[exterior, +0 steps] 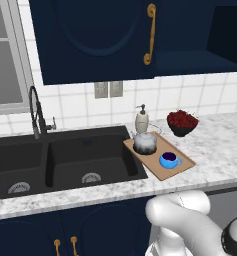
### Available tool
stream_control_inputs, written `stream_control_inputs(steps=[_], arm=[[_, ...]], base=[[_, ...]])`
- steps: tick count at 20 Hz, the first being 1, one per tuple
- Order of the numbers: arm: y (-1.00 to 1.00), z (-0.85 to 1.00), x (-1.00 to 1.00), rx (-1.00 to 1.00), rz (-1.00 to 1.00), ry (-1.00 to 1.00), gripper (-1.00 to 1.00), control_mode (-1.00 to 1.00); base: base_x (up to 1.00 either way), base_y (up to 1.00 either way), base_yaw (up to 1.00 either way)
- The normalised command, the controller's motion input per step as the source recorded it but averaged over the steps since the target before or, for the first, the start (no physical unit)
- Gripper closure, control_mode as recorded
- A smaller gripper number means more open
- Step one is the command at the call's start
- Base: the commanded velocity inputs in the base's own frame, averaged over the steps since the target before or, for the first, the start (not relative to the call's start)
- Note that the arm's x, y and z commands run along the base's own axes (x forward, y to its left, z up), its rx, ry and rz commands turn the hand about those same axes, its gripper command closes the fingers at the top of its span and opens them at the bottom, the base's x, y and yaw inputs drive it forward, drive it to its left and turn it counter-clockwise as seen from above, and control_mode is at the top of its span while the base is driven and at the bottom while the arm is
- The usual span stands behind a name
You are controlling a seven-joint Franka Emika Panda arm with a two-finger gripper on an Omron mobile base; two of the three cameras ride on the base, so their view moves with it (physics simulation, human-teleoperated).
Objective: Pick the kettle from the counter and place it on the tray. Then pick the mug from the cabinet and place it on the tray. Then close the cabinet doors.
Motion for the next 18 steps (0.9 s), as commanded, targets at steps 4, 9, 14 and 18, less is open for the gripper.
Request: stream_control_inputs(steps=[4, 9, 14, 18], arm=[[0.31, 0.03, 0.26, 0.0, 0.37, 0.1, -1.0, -1.0], [0.51, 0.05, 0.21, 0.0, 0.37, 0.17, -1.0, -1.0], [0.6, 0.03, 0.17, 0.0, 0.36, 0.22, -1.0, -1.0], [0.68, 0.01, 0.13, 0.0, 0.36, 0.22, -1.0, -1.0]], base=[[0.0, 0.0, 0.0], [0.0, 0.0, 0.0], [0.0, 0.0, 0.0], [0.0, 0.0, 0.0]])
